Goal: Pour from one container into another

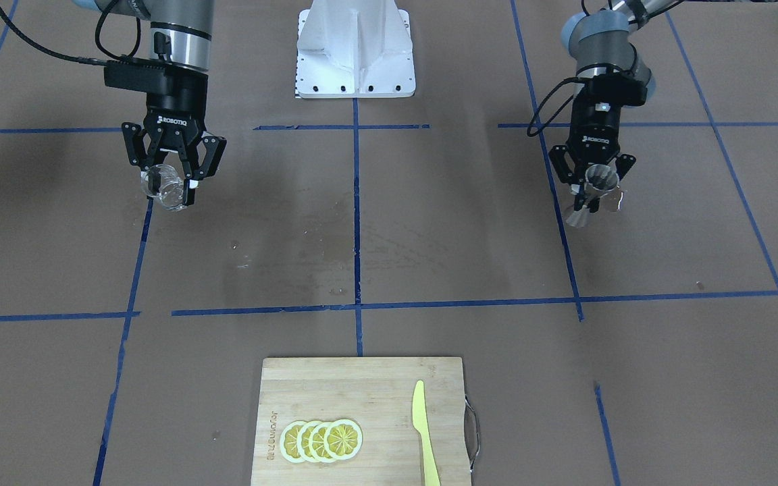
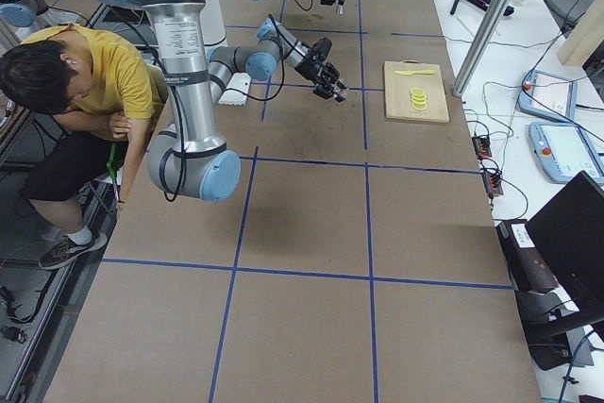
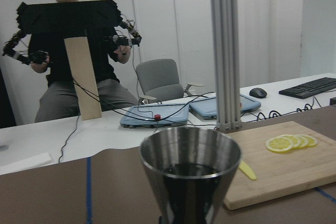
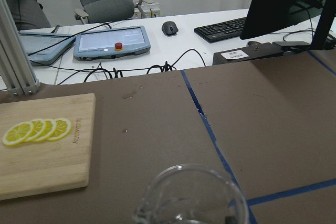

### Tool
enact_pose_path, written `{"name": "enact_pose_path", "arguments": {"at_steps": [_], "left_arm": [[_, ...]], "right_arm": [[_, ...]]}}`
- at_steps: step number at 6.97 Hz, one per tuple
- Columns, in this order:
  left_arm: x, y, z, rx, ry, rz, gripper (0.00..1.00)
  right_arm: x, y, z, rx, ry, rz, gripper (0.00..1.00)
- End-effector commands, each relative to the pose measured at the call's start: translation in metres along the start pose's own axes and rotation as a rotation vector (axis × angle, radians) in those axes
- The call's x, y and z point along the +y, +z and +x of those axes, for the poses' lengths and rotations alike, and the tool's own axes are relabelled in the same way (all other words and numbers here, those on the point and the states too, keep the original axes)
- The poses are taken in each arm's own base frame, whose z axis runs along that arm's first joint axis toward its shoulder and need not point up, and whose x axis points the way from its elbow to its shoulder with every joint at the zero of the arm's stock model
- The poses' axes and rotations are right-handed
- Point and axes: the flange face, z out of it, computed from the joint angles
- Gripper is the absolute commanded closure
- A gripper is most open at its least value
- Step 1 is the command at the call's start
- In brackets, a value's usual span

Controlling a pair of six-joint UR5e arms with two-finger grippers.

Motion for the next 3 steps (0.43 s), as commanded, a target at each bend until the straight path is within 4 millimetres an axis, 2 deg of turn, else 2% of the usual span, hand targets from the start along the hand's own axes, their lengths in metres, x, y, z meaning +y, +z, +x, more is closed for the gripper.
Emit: {"name": "enact_pose_path", "arguments": {"at_steps": [1,3], "left_arm": [[0.039,-0.034,-0.035,-0.048,-0.060,-0.020,1.00],[0.070,-0.036,-0.051,-0.059,-0.003,-0.064,1.00]], "right_arm": [[0.005,0.005,0.012,0.020,0.048,0.000,0.98],[0.007,0.005,0.011,0.021,0.046,-0.004,0.98]]}}
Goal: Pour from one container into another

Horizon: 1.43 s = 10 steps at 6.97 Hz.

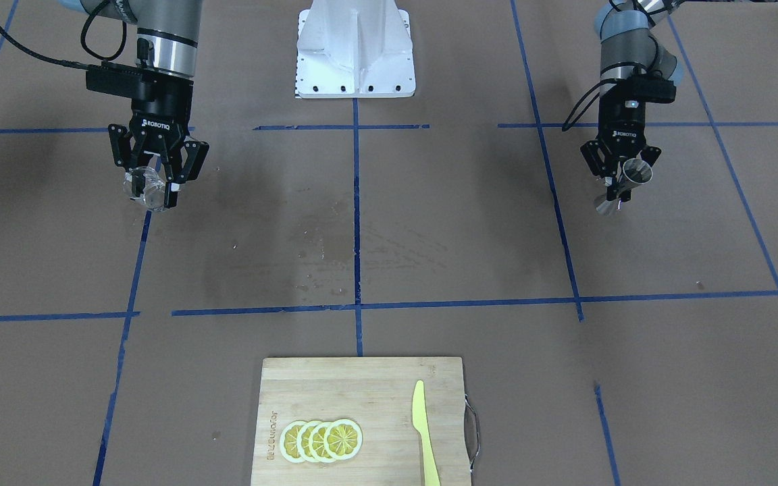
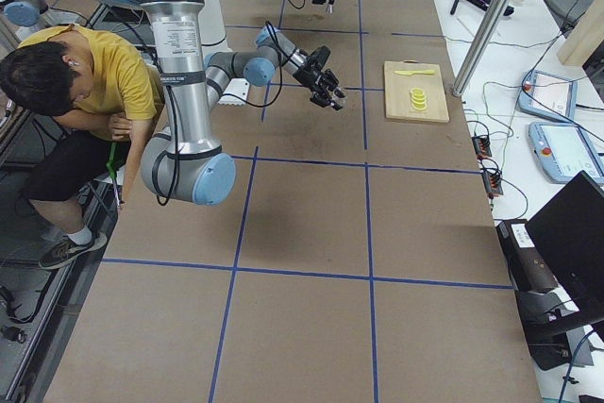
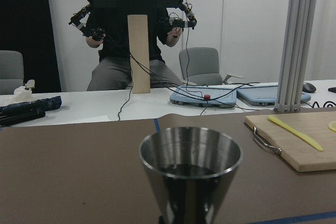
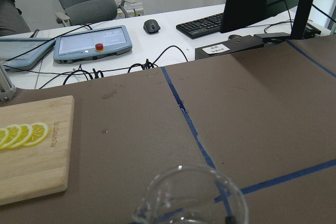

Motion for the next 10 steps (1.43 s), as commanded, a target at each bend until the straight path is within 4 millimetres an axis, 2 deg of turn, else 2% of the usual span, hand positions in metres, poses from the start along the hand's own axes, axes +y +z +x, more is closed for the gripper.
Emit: {"name": "enact_pose_path", "arguments": {"at_steps": [1,3,6,8,10], "left_arm": [[0.030,-0.009,-0.012,0.011,0.000,-0.062,1.00],[0.044,-0.021,-0.005,0.033,-0.067,-0.089,1.00],[0.047,-0.024,-0.004,0.030,-0.096,-0.083,0.99],[0.056,-0.025,-0.009,0.017,-0.069,-0.076,0.83],[0.061,-0.028,-0.008,0.016,-0.060,-0.070,0.76]], "right_arm": [[0.003,0.003,0.002,0.007,-0.003,-0.003,0.98],[0.005,0.004,0.001,0.009,-0.006,-0.004,0.98],[0.005,0.003,0.000,0.006,-0.003,-0.005,0.98],[0.005,0.003,0.000,0.006,-0.005,-0.005,0.98],[0.006,0.002,-0.001,0.004,-0.003,-0.006,0.98]]}}
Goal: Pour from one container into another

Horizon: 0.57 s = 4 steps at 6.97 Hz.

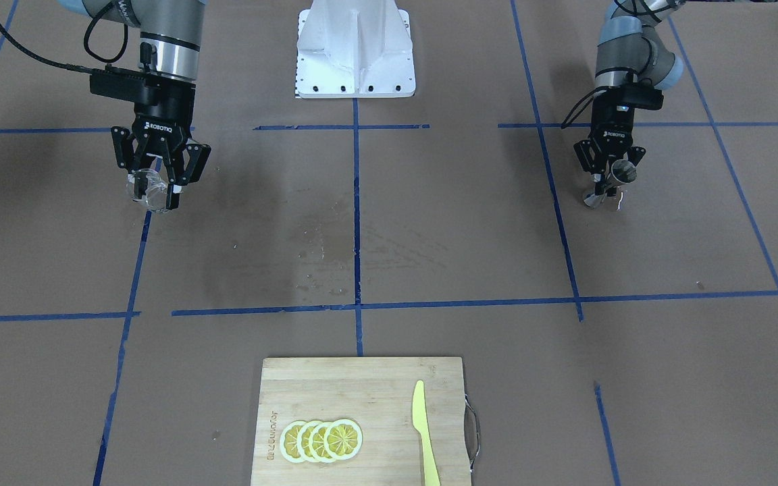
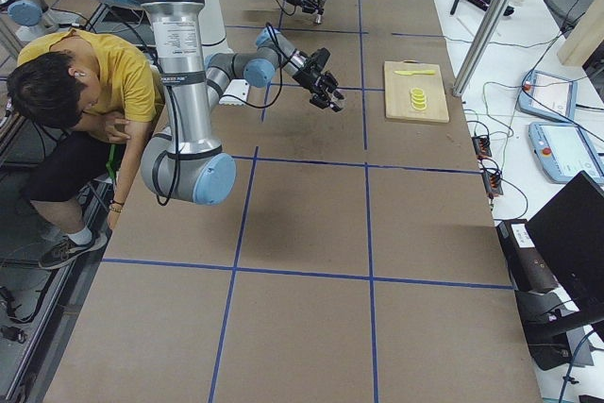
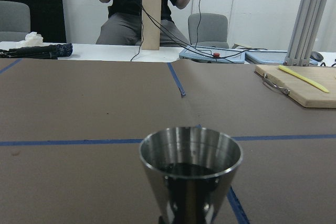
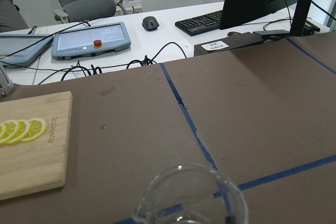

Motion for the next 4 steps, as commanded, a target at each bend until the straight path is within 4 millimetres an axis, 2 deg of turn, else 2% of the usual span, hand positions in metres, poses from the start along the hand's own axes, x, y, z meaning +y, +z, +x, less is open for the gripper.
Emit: {"name": "enact_pose_path", "arguments": {"at_steps": [1,3,4], "left_arm": [[0.0032,-0.0017,-0.0003,0.000,0.006,0.000,0.63],[0.0058,-0.0040,0.0016,0.005,0.008,-0.005,0.27],[0.0069,-0.0052,0.0032,0.010,0.009,-0.010,0.22]], "right_arm": [[-0.0001,-0.0009,-0.0005,-0.002,0.001,-0.001,0.98],[-0.0003,-0.0012,-0.0011,-0.003,0.003,-0.001,0.98],[-0.0007,-0.0018,-0.0012,-0.004,0.004,-0.001,0.98]]}}
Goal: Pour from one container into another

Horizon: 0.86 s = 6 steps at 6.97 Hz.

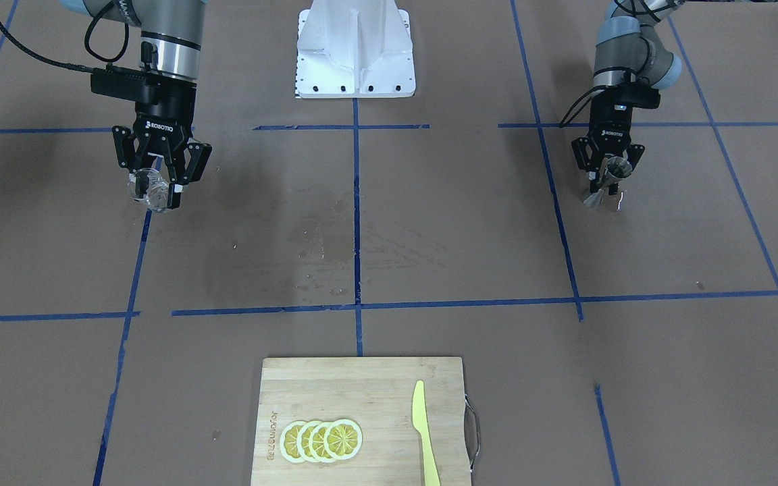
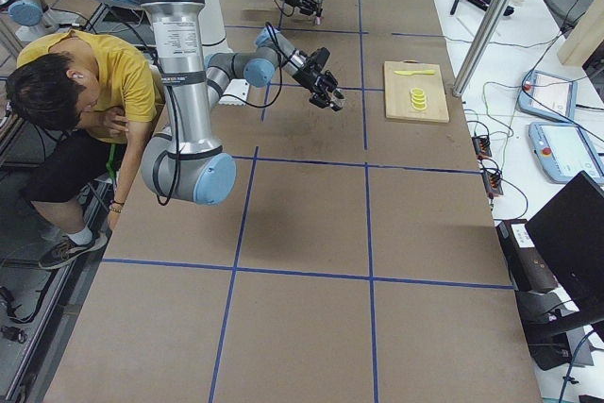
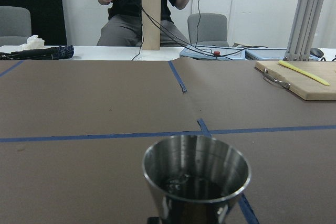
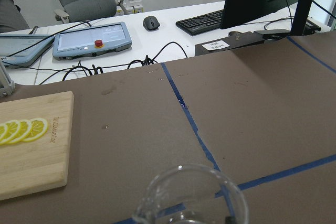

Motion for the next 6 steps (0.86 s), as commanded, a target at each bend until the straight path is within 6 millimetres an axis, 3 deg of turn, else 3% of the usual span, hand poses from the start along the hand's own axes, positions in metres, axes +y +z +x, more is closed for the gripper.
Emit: {"name": "enact_pose_path", "arguments": {"at_steps": [1,2,3,4,5,6], "left_arm": [[0.002,-0.003,0.002,0.010,0.003,-0.012,0.04],[0.004,-0.004,0.000,0.028,0.003,-0.050,0.00],[-0.003,-0.018,-0.011,0.079,0.010,-0.173,0.00],[-0.027,-0.040,-0.032,0.105,0.026,-0.259,0.00],[-0.044,-0.058,-0.037,0.153,0.026,-0.370,0.00],[-0.040,-0.072,-0.055,0.186,0.054,-0.519,0.00]], "right_arm": [[0.009,-0.001,-0.001,-0.003,0.005,-0.010,0.97],[0.034,-0.006,-0.006,-0.013,0.074,-0.029,0.97],[0.047,-0.013,-0.009,-0.028,0.077,-0.025,0.97],[0.050,-0.016,-0.010,-0.035,0.080,-0.026,0.97],[0.057,-0.016,-0.007,-0.030,0.071,-0.030,0.96],[0.074,-0.016,-0.002,-0.026,0.117,-0.028,0.96]]}}
